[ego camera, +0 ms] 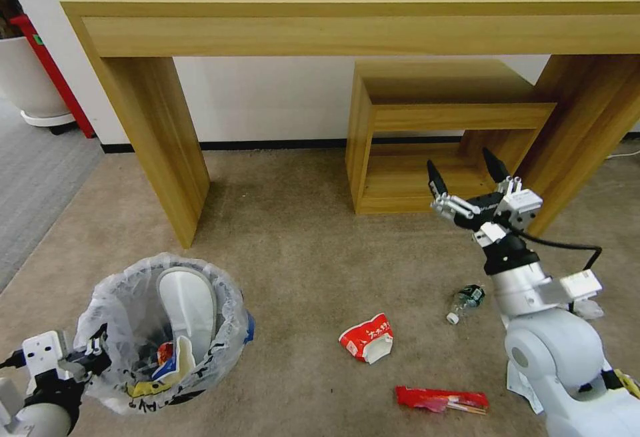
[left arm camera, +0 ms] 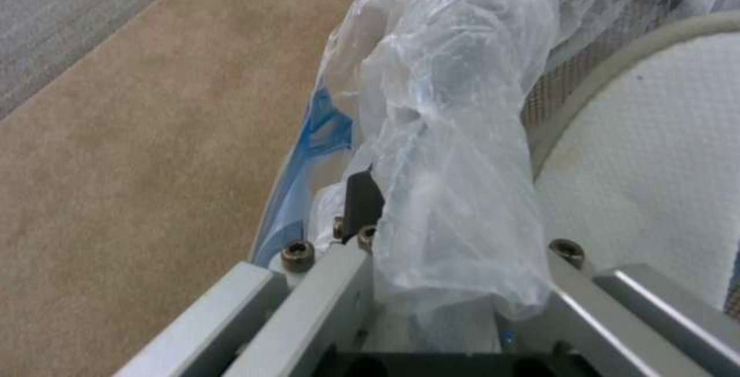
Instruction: Pick up the trash bin and place the garbage on the floor into it.
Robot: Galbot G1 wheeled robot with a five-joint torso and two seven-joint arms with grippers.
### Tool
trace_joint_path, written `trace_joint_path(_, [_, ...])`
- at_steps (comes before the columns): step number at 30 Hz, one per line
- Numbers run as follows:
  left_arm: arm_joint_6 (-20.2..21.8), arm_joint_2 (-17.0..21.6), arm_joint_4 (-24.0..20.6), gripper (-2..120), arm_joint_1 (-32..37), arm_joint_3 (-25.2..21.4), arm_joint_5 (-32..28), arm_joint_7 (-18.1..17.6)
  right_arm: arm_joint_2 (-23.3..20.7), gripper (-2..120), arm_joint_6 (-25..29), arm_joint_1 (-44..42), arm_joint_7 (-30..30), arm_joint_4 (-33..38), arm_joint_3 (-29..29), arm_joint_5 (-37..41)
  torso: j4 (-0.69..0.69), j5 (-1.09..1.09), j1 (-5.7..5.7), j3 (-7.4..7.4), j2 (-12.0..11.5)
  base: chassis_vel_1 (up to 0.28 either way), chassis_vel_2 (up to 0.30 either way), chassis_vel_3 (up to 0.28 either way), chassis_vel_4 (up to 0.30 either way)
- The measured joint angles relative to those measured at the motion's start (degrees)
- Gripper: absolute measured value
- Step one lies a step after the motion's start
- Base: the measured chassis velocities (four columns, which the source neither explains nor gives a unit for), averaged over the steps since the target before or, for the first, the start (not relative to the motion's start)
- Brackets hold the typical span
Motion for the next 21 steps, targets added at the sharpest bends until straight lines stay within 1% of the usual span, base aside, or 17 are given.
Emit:
trace_joint_path(3, [-0.11,-0.21,-0.03,2,0.17,-0.02,0.33,0.31,1.25,100,0.45,-1.65,-0.19,-0.02,-1.22,-1.15,0.0,0.0,0.0,0.0,0.0,0.0,0.0,0.0,0.0])
trace_joint_path(7, [-0.36,-1.25,-0.1,2,0.3,0.19,1.07,0.67,2.44,100,0.07,-4.35,1.69,0.13,-2.0,-4.27,-0.01,0.0,0.0,0.0,0.0,0.0,0.0,0.0,0.0])
trace_joint_path(8, [-0.41,-1.8,-0.12,2,0.3,0.47,1.39,0.88,3.3,100,0.07,-5.55,2.64,-0.02,-2.08,-4.97,0.0,0.0,0.0,0.0,0.0,0.0,0.0,0.0,0.0])
trace_joint_path(14, [-0.47,-2.25,-0.15,2,0.48,0.72,1.91,1.04,5.68,100,-0.35,-8.0,4.24,0.18,-2.46,-5.38,-0.02,0.0,0.0,0.0,0.0,0.0,0.0,0.0,0.0])
trace_joint_path(15, [-0.52,-2.25,-0.24,2,0.73,0.67,2.01,1.11,5.97,100,-0.34,-8.26,4.42,-0.03,-2.54,-5.69,0.0,0.0,0.0,0.0,0.0,0.0,0.0,0.0,0.0])
trace_joint_path(21, [-0.55,-2.65,-0.31,2,1.1,0.34,2.18,1.15,6.51,100,-0.35,-8.45,4.81,-0.72,-2.61,-5.88,0.0,0.0,0.0,0.0,0.0,0.0,0.0,0.0,0.0])
